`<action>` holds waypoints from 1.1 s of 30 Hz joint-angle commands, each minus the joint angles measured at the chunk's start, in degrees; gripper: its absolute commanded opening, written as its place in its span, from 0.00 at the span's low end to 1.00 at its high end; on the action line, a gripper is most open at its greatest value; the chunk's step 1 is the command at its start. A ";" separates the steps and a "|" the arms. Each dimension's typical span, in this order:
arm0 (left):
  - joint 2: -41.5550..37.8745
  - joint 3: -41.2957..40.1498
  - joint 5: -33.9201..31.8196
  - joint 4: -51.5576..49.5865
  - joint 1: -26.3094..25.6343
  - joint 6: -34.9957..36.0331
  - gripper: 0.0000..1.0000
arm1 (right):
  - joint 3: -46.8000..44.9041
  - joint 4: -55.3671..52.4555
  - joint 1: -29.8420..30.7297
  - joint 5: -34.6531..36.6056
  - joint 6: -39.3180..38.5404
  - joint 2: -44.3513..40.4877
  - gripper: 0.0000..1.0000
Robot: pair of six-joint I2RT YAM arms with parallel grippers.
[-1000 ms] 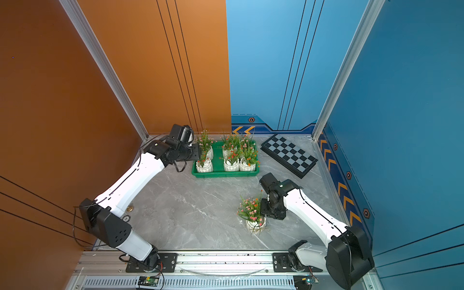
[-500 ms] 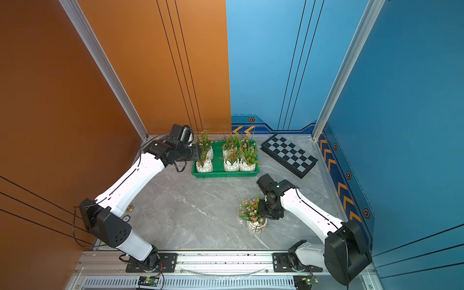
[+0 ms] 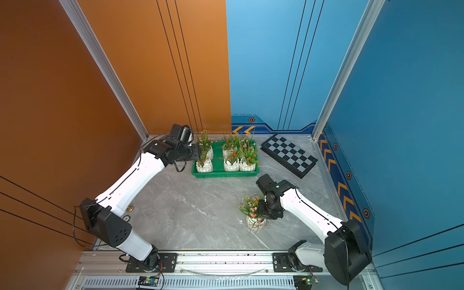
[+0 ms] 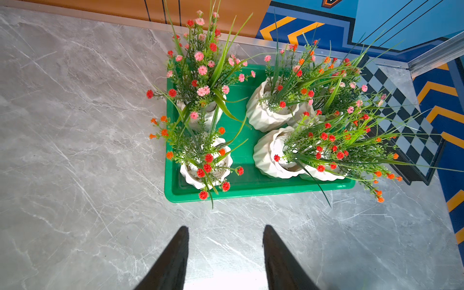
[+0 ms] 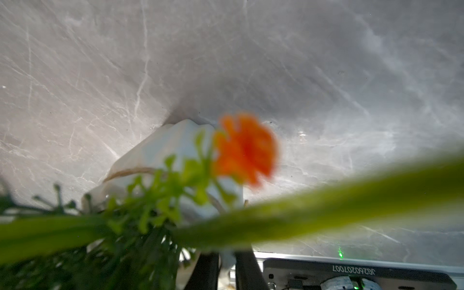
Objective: Put the potted gypsophila into the storage box
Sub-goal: Pick up the baby's breath potted plant from the center of the board.
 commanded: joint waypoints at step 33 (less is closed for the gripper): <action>-4.91 -5.72 1.00 -0.05 7.21 0.80 0.50 | 46.70 -3.67 -4.31 -2.85 -11.36 24.61 0.05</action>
